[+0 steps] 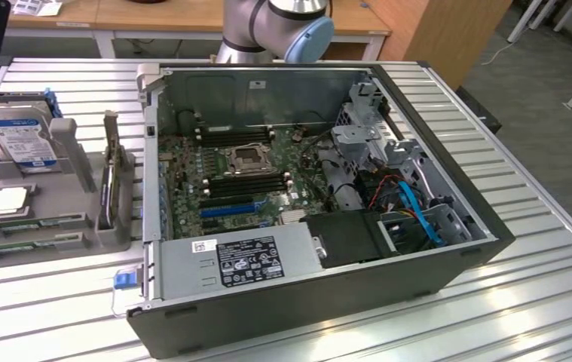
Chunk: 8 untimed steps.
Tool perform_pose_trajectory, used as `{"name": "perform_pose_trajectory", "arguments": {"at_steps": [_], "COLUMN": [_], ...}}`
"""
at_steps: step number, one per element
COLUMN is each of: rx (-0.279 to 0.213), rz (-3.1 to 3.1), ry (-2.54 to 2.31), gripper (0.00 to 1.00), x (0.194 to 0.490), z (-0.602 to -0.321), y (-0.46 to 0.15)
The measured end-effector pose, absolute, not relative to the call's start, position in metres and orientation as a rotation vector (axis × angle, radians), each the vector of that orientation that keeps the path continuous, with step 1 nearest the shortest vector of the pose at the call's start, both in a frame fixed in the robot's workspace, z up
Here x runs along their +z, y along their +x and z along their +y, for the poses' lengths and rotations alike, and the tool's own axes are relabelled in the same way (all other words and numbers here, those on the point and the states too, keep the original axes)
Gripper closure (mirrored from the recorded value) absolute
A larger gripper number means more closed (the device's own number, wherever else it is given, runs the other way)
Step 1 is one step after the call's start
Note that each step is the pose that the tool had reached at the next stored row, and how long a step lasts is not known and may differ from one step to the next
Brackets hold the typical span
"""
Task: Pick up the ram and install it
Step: 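Pick up the ram and move it above insertion slot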
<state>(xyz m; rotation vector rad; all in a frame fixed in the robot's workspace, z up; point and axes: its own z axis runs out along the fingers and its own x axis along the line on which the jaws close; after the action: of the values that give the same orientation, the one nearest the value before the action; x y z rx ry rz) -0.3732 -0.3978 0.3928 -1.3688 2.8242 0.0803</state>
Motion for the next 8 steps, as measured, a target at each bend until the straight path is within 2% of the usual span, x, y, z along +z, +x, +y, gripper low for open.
{"name": "perform_pose_trajectory", "arguments": {"at_steps": [8], "rx": [0.080], "rz": [2.720], "ry": [-1.572], "gripper": [0.89], "x": [0.382], "z": [-0.398], "y": [-0.373]}}
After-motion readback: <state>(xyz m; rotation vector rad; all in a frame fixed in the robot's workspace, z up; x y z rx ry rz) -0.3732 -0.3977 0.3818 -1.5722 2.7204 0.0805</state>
